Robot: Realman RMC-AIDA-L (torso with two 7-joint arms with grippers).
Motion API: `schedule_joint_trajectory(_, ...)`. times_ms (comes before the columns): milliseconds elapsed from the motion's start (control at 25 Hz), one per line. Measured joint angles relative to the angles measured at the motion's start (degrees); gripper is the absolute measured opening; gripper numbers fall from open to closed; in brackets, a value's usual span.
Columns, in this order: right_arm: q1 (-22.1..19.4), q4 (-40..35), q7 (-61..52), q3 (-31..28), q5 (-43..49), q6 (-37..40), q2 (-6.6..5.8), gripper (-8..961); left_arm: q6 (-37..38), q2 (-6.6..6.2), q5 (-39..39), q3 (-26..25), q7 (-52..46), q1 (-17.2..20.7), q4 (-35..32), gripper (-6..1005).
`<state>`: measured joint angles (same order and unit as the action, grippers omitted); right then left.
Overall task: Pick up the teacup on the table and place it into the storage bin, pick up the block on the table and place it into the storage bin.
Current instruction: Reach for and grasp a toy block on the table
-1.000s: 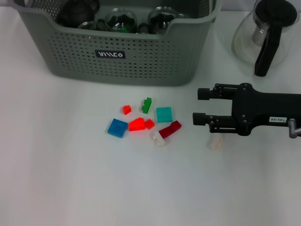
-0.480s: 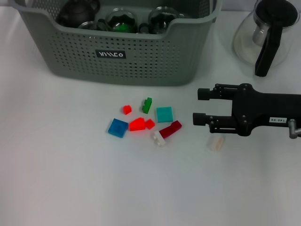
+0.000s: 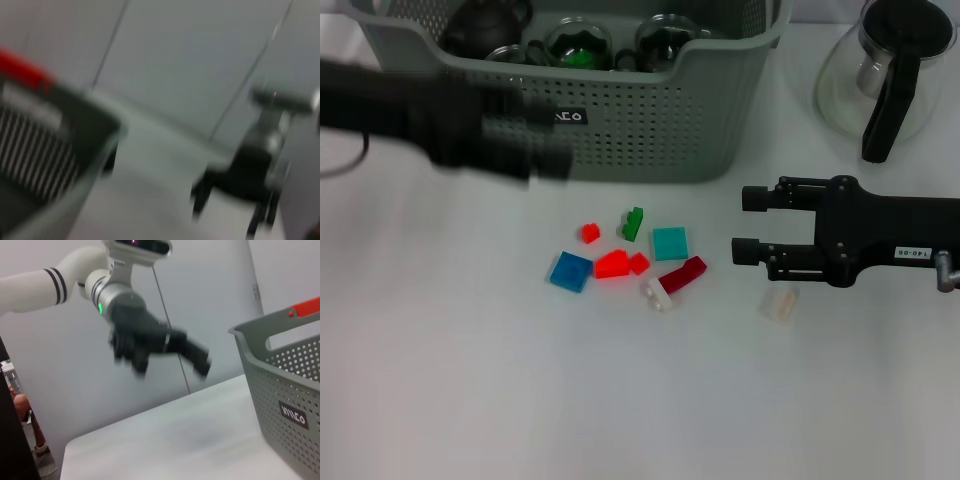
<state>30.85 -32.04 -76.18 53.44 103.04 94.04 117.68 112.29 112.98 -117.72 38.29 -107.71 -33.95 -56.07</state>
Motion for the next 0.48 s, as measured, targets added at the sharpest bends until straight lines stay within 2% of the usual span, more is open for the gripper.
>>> schedule_joint_trajectory(320,-0.1,0.0,-0.1,0.0,0.0,0.0,-0.21,741,-1.3,5.52,-16.4,9.6,3.8,1.9,-13.4,903)
schedule_joint_trajectory(480,-0.1,0.0,-0.1,0.0,0.0,0.0,-0.21,742,-3.8,9.04,-25.2,15.3,2.5,1.4,-19.1,904)
